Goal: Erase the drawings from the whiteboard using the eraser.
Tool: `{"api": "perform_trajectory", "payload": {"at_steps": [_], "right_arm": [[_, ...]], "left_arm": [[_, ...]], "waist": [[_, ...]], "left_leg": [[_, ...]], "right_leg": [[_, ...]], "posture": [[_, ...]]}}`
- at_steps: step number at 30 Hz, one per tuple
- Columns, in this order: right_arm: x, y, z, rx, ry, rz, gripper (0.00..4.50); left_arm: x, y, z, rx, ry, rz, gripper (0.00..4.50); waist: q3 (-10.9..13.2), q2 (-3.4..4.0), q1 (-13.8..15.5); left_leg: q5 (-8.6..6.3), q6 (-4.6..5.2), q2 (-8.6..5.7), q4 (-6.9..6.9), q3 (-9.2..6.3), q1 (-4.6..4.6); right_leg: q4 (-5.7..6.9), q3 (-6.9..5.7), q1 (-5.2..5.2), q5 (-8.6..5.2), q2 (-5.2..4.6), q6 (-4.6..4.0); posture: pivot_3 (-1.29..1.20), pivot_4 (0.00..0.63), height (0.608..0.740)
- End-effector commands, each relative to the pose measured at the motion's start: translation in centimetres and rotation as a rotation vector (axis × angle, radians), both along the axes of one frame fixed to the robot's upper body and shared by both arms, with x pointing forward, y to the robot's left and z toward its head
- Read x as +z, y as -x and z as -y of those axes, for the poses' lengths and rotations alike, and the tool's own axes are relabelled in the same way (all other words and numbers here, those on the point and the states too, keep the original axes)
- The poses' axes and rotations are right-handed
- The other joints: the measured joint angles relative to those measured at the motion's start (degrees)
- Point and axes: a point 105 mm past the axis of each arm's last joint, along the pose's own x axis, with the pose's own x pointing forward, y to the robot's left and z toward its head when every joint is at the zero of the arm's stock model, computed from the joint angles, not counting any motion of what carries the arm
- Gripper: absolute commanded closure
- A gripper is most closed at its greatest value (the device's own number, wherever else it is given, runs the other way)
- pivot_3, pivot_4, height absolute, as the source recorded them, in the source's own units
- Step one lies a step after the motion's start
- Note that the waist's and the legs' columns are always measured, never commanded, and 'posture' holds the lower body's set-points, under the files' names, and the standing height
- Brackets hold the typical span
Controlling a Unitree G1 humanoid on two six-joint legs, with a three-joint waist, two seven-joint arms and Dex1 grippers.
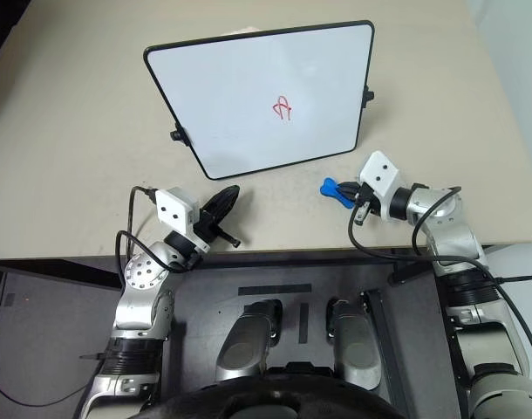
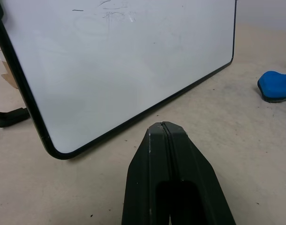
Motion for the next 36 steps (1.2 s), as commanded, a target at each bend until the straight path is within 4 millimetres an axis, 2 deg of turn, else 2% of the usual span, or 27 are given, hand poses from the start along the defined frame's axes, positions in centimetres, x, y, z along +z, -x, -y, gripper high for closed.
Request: {"api": "perform_trajectory", "payload": {"at_steps": [1, 3, 9, 14, 23, 27, 33, 36], "right_arm": [[1.6, -0.3, 0.2, -0.008, 0.005, 0.087, 4.46], [2.6, -0.4, -0.2, 0.005, -0.007, 0.122, 4.46], [9.1, -1.5, -3.0, 0.08, -0.038, 0.399, 4.46], [11.5, -1.8, -4.8, 0.154, -0.051, 0.56, 4.46], [11.9, -4.2, -6.9, 0.175, -0.063, 0.689, 4.46], [10.3, -5.0, -7.6, 0.189, -0.035, 0.693, 4.46], [7.7, -4.5, -8.4, 0.254, 0.015, 0.677, 4.46], [8.4, -4.6, -8.5, 0.239, -0.003, 0.706, 4.46]], "left_arm": [[1.5, -0.3, 0.2, -0.01, -0.01, 0.064, 4.5], [1.6, -0.4, 0.2, -0.012, -0.01, 0.064, 4.5], [1.7, -0.7, 0.5, -0.023, -0.01, 0.069, 4.5], [1.9, -1.0, 0.6, -0.028, -0.007, 0.077, 4.5], [2.0, -0.9, 0.5, -0.022, -0.008, 0.086, 4.5], [2.2, -1.0, 0.5, -0.019, -0.008, 0.091, 4.5], [2.2, -1.0, 0.4, -0.011, -0.01, 0.095, 4.5], [2.3, -1.0, 0.3, -0.01, -0.011, 0.097, 4.5]], "waist": [[0.0, 0.0, 0.0], [0.0, 0.01, -0.01], [0.03, 0.05, -0.36], [0.03, 0.04, -0.27], [0.03, 0.05, -0.03], [0.03, 0.05, -0.04], [0.03, 0.05, -0.06], [0.03, 0.05, -0.06]], "left_leg": [[0.0, 0.01, 0.0, 0.0, 0.0, 0.0], [0.0, 0.02, 0.0, 0.0, 0.0, -0.01], [0.0, 0.03, 0.03, -0.01, 0.0, -0.11], [-0.04, 0.0, 0.11, -0.03, -0.14, -0.1], [-0.22, -0.08, 0.16, -0.03, -0.18, -0.31], [-0.25, -0.13, 0.2, -0.03, -0.17, -0.28], [-0.3, -0.22, 0.2, -0.02, -0.16, -0.2], [-0.42, -0.47, 0.2, -0.02, -0.16, -0.18]], "right_leg": [[0.0, 0.0, 0.0, 0.0, 0.0, 0.0], [0.0, 0.0, -0.01, -0.01, 0.01, 0.01], [0.0, 0.04, -0.19, 0.03, 0.07, -0.05], [0.01, 0.05, -0.21, 0.26, 0.25, -0.7], [0.11, 0.06, -0.61, 0.2, 0.25, -0.9], [0.2, 0.06, -0.67, 0.22, 0.25, -1.03], [0.23, 0.06, -0.7, 0.35, 0.24, -1.22], [0.28, 0.06, -0.72, 0.39, 0.24, -1.27]], "posture": [[0.0, 0.15, 0.74], [0.0, 0.15, 0.74], [0.0, 0.15, 0.74], [0.0, 0.15, 0.74], [0.0, 0.15, 0.74], [0.0, 0.15, 0.74], [0.0, 0.15, 0.74], [0.0, 0.15, 0.74]]}}
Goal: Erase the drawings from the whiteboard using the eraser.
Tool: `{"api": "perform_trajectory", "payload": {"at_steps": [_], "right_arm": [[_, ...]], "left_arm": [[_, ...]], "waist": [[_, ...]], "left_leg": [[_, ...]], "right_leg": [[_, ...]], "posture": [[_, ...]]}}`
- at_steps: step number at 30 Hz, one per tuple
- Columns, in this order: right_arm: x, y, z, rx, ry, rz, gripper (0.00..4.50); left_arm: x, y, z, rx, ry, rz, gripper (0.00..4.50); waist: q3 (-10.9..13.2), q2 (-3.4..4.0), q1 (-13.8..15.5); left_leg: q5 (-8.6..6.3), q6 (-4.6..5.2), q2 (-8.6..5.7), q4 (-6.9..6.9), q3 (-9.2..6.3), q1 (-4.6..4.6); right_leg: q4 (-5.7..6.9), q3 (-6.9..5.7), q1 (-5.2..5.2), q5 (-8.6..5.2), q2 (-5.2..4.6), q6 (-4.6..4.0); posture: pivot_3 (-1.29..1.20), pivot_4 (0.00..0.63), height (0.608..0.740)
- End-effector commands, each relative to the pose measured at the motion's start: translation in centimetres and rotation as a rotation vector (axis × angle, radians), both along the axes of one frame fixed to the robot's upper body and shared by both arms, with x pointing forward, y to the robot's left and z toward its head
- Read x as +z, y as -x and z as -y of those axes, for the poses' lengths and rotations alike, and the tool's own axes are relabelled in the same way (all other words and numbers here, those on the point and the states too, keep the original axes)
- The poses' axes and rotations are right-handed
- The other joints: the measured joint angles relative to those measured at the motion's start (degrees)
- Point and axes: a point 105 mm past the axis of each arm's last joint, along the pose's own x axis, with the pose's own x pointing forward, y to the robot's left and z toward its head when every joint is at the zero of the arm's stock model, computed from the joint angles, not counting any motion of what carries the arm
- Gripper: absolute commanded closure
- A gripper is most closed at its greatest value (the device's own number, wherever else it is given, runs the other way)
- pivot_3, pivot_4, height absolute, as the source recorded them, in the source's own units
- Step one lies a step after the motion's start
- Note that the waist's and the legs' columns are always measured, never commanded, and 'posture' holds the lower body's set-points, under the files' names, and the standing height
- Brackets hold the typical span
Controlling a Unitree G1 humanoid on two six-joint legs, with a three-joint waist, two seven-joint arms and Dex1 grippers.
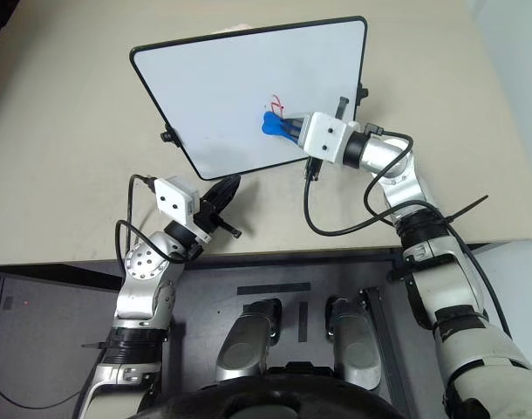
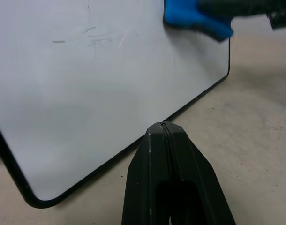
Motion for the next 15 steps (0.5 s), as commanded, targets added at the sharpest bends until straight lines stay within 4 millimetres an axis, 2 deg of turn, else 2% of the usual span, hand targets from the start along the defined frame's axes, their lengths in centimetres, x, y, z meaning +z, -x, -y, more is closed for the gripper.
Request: {"api": "perform_trajectory", "payload": {"at_steps": [1, 5, 9, 12, 15], "right_arm": [[2.2, -0.2, -0.2, -0.007, -0.057, 0.085, 4.46], [5.1, -0.9, 0.4, -0.062, -0.128, 0.183, 4.46], [6.2, -1.1, 0.7, -0.085, -0.151, 0.231, 4.46], [5.0, -1.2, 0.6, -0.087, -0.126, 0.211, 4.46], [2.4, -1.2, 0.4, -0.092, -0.073, 0.154, 4.46]], "left_arm": [[1.1, -0.1, 0.0, 0.001, -0.008, 0.05, 4.5], [1.2, -0.2, 0.2, -0.005, -0.009, 0.053, 4.5], [1.3, -0.4, 0.2, -0.01, -0.01, 0.056, 4.5], [1.3, -0.5, 0.4, -0.016, -0.011, 0.056, 4.5], [1.3, -0.5, 0.4, -0.018, -0.012, 0.056, 4.5]], "waist": [[0.0, 0.0, -0.01], [0.0, 0.01, -0.07], [0.0, 0.0, -0.05], [0.0, 0.0, -0.09], [0.0, 0.0, -0.1]], "left_leg": [[-0.02, -0.04, 0.0, 0.0, 0.0, 0.0], [-0.01, -0.06, 0.01, 0.0, 0.0, 0.01], [0.01, -0.09, 0.01, 0.0, 0.0, 0.02], [0.01, -0.1, 0.01, 0.0, 0.0, 0.03], [0.02, -0.1, 0.01, 0.0, 0.0, 0.05]], "right_leg": [[0.01, 0.0, -0.01, 0.01, 0.0, -0.01], [0.07, 0.0, -0.06, 0.02, 0.0, -0.03], [0.14, 0.0, -0.1, 0.04, 0.0, -0.08], [0.16, 0.0, -0.1, 0.06, -0.01, -0.11], [0.19, 0.0, -0.1, 0.06, -0.01, -0.11]], "posture": [[0.0, 0.15, 0.74], [0.0, 0.15, 0.74], [0.0, 0.15, 0.74], [0.0, 0.15, 0.74], [0.0, 0.15, 0.74]]}}
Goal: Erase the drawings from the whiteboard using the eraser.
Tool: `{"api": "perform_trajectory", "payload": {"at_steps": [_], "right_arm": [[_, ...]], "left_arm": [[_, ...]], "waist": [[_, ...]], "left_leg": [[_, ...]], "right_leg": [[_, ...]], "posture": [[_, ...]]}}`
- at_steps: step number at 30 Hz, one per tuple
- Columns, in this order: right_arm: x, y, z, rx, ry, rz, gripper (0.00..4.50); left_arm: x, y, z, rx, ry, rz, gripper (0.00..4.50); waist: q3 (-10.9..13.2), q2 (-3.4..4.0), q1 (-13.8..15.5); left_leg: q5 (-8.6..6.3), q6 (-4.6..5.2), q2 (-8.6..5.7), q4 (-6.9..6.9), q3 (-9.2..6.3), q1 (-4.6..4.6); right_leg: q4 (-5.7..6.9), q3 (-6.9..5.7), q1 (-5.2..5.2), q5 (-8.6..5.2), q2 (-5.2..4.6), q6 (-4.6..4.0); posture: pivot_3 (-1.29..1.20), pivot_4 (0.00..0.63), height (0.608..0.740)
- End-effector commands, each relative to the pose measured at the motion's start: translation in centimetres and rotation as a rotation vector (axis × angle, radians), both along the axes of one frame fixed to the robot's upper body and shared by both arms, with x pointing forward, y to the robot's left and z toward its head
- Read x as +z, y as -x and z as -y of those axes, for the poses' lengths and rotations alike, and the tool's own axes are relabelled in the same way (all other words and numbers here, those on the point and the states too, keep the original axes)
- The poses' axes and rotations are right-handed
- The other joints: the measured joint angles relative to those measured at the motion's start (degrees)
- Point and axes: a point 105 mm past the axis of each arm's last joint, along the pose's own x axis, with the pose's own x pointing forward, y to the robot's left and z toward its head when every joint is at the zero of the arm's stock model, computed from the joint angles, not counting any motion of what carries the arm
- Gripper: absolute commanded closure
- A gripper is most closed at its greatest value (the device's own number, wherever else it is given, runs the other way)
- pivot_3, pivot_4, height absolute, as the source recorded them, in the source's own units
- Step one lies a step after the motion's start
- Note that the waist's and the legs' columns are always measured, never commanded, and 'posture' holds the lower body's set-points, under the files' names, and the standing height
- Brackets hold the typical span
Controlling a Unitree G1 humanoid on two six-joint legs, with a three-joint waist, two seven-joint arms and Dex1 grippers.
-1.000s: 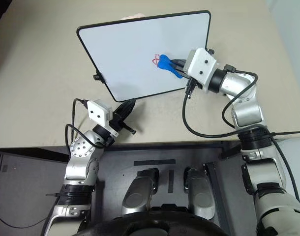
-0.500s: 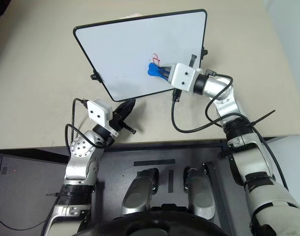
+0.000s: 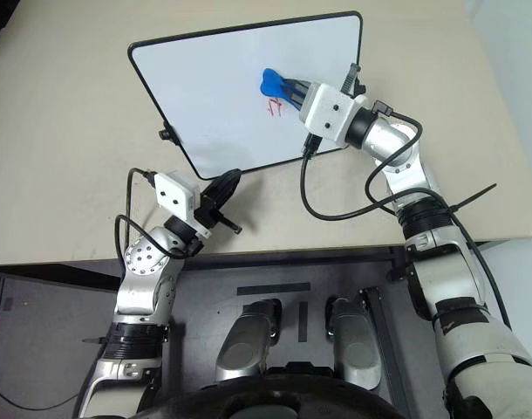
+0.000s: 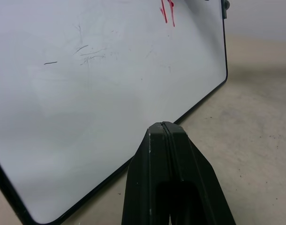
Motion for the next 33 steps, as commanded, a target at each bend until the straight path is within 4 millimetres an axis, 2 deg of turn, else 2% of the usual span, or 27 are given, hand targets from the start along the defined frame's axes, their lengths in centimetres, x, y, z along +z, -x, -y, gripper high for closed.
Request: {"api": "perform_trajectory", "payload": {"at_steps": [1, 5, 9, 11, 15, 18, 21, 23, 29, 33], "right_arm": [[-2.5, -0.2, 0.0, -0.024, 0.047, -0.04, 4.46], [-4.4, -0.4, 0.3, -0.045, 0.07, -0.087, 4.46], [-4.5, -0.5, 0.3, -0.044, 0.071, -0.082, 4.46], [-3.9, -0.5, 0.2, -0.039, 0.058, -0.061, 4.46], [-0.1, -0.5, 0.1, -0.035, -0.02, 0.059, 4.46], [1.9, -0.3, -0.1, -0.029, -0.056, 0.118, 4.46], [2.3, -0.2, -0.5, -0.018, -0.057, 0.129, 4.46], [1.3, -0.2, -0.8, -0.012, -0.032, 0.102, 4.46], [-4.3, -0.3, -0.3, -0.045, 0.076, -0.025, 4.46], [-6.0, -0.1, 0.1, -0.05, 0.101, -0.061, 4.46]], "left_arm": [[0.6, -0.1, 0.1, -0.008, 0.003, 0.028, 4.5], [0.7, 0.0, -0.1, -0.004, 0.001, 0.03, 4.5], [0.6, 0.2, -0.3, 0.002, -0.001, 0.029, 4.5], [0.6, 0.2, -0.3, 0.004, -0.002, 0.029, 4.5], [0.6, 0.3, -0.3, 0.007, -0.001, 0.027, 4.5], [0.5, 0.3, -0.4, 0.008, -0.001, 0.026, 4.5], [0.5, 0.2, -0.3, 0.006, 0.0, 0.026, 4.5], [0.5, 0.2, -0.3, 0.004, 0.001, 0.026, 4.5], [0.5, 0.2, -0.2, 0.006, 0.003, 0.028, 4.5], [0.6, 0.3, -0.4, 0.011, 0.001, 0.028, 4.5]], "waist": [[0.0, -0.01, 0.0], [0.0, 0.0, -0.07], [0.0, 0.0, -0.18], [0.0, 0.0, -0.25], [0.02, 0.03, -0.36], [0.02, 0.03, -0.42], [0.02, 0.03, -0.5], [0.01, 0.02, -0.5], [0.01, 0.02, -0.48], [0.02, 0.03, -0.49]], "left_leg": [[0.0, 0.0, 0.0, 0.0, 0.0, 0.01], [-0.07, -0.13, 0.0, 0.0, 0.0, 0.07], [-0.18, -0.33, 0.01, 0.0, 0.0, 0.11], [-0.18, -0.33, 0.01, 0.0, 0.0, 0.13], [-0.14, -0.32, 0.03, 0.0, 0.0, 0.13], [-0.12, -0.32, 0.03, 0.0, 0.0, 0.12], [-0.11, -0.31, 0.04, -0.01, 0.0, 0.12], [-0.11, -0.29, 0.05, -0.01, 0.0, 0.12], [-0.11, -0.25, 0.05, -0.01, 0.0, 0.11], [-0.2, -0.41, 0.05, -0.01, 0.0, 0.12]], "right_leg": [[0.01, 0.0, 0.0, 0.0, 0.0, 0.0], [0.06, 0.0, 0.02, 0.04, -0.01, -0.06], [0.11, 0.0, 0.02, 0.17, -0.01, -0.17], [0.13, 0.0, 0.02, 0.22, 0.0, -0.22], [0.14, 0.0, 0.02, 0.24, 0.0, -0.24], [0.13, 0.0, 0.02, 0.22, 0.01, -0.2], [0.1, 0.0, 0.02, 0.17, 0.02, -0.16], [0.08, 0.0, 0.02, 0.11, 0.03, -0.14], [0.01, 0.01, 0.02, 0.03, 0.02, -0.12], [0.04, 0.01, 0.02, 0.08, 0.02, -0.17]], "posture": [[0.0, 0.15, 0.74], [0.0, 0.15, 0.74], [0.0, 0.15, 0.74], [0.0, 0.15, 0.74], [0.0, 0.15, 0.74], [0.0, 0.15, 0.74], [0.0, 0.15, 0.74], [0.0, 0.15, 0.74], [0.0, 0.15, 0.74], [0.0, 0.15, 0.74]]}}
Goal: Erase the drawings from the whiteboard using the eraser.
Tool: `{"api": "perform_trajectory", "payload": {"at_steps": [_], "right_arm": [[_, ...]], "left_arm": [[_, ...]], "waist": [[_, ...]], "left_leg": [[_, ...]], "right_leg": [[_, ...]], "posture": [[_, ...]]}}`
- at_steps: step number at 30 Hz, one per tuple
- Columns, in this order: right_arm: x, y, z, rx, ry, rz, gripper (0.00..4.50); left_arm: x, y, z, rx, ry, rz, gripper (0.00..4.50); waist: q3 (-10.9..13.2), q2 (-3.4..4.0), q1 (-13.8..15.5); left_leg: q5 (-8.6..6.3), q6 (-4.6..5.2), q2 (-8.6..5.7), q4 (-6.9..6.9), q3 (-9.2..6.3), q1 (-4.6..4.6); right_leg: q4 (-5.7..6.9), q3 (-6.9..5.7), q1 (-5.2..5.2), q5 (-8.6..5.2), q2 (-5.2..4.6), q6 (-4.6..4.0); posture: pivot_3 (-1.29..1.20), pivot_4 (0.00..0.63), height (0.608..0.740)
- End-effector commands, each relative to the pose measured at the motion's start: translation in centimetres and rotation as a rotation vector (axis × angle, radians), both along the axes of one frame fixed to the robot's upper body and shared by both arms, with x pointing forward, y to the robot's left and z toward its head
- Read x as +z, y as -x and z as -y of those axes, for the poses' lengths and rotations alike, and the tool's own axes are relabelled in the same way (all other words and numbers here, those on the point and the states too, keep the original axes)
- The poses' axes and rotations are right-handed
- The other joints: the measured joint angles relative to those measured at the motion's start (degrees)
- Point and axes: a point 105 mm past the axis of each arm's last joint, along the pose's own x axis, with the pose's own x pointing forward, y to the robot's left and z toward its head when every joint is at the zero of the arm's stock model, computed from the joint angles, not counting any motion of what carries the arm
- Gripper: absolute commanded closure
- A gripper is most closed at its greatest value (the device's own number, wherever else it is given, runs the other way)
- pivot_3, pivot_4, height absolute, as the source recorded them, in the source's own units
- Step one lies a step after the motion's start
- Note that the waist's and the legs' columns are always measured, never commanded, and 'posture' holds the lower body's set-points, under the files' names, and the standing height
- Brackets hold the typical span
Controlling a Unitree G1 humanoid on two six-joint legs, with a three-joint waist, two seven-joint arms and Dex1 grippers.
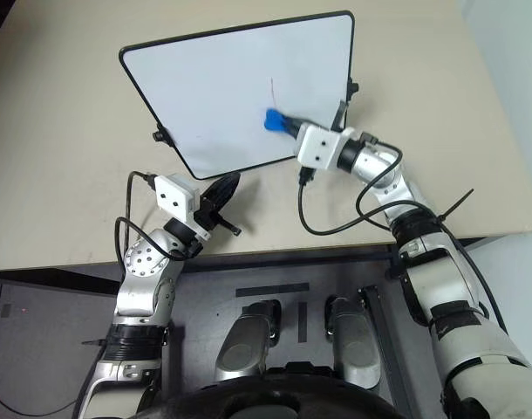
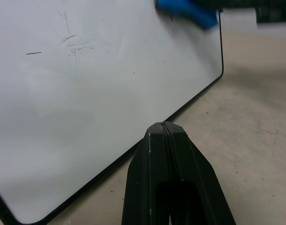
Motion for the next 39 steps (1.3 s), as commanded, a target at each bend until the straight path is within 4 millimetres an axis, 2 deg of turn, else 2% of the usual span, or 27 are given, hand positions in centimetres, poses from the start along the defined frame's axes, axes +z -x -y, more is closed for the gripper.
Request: {"api": "perform_trajectory", "payload": {"at_steps": [1, 5, 12, 21, 27, 33, 39], "right_arm": [[-0.1, -0.1, 0.4, -0.018, 0.001, 0.006, 4.46], [0.9, -0.1, 0.2, -0.01, -0.021, 0.043, 4.46], [5.9, -0.4, -0.1, -0.014, -0.101, 0.202, 4.46], [8.1, -1.0, 0.2, -0.064, -0.123, 0.289, 4.46], [7.4, -1.7, 1.0, -0.125, -0.128, 0.275, 4.46], [3.0, -0.8, 0.2, -0.065, -0.047, 0.149, 4.46], [2.0, 0.2, -0.9, -0.005, -0.038, 0.108, 4.46]], "left_arm": [[1.1, 0.2, -0.1, 0.001, 0.001, 0.047, 4.5], [1.1, 0.2, -0.1, -0.001, -0.001, 0.046, 4.5], [1.2, 0.2, -0.1, -0.009, -0.005, 0.046, 4.5], [1.2, 0.2, -0.1, -0.009, -0.005, 0.045, 4.5], [1.1, 0.3, -0.1, -0.007, -0.005, 0.044, 4.5], [1.1, 0.5, -0.1, -0.007, -0.006, 0.043, 4.5], [1.1, 0.4, -0.1, -0.011, -0.008, 0.04, 4.5]], "waist": [[0.0, 0.01, 0.0], [0.01, 0.01, -0.01], [0.01, 0.02, -0.17], [0.01, 0.02, -0.14], [0.01, 0.02, -0.14], [0.01, 0.01, -0.14], [0.01, 0.02, -0.36]], "left_leg": [[0.0, 0.0, 0.0, 0.0, 0.0, 0.0], [0.0, 0.0, 0.01, 0.0, 0.0, 0.0], [0.0, 0.0, 0.03, -0.01, 0.0, -0.03], [0.0, 0.0, 0.05, -0.01, 0.0, -0.04], [0.0, 0.0, 0.05, -0.01, -0.01, -0.04], [0.0, 0.0, 0.05, -0.01, -0.01, -0.02], [0.0, 0.0, 0.06, -0.02, 0.0, -0.02]], "right_leg": [[0.0, 0.0, 0.0, 0.02, 0.0, -0.02], [0.01, 0.0, 0.0, 0.08, 0.01, -0.04], [-0.08, 0.0, -0.02, 0.05, 0.04, 0.0], [-0.1, 0.0, -0.02, 0.06, 0.04, 0.0], [-0.08, 0.0, -0.02, 0.07, 0.05, -0.02], [-0.08, 0.0, 0.02, 0.09, 0.04, -0.03], [-0.09, 0.0, 0.01, 0.09, 0.06, -0.01]], "posture": [[0.0, 0.15, 0.74], [0.0, 0.15, 0.74], [0.0, 0.15, 0.74], [0.0, 0.15, 0.74], [0.0, 0.15, 0.74], [0.0, 0.15, 0.74], [0.0, 0.15, 0.74]]}}
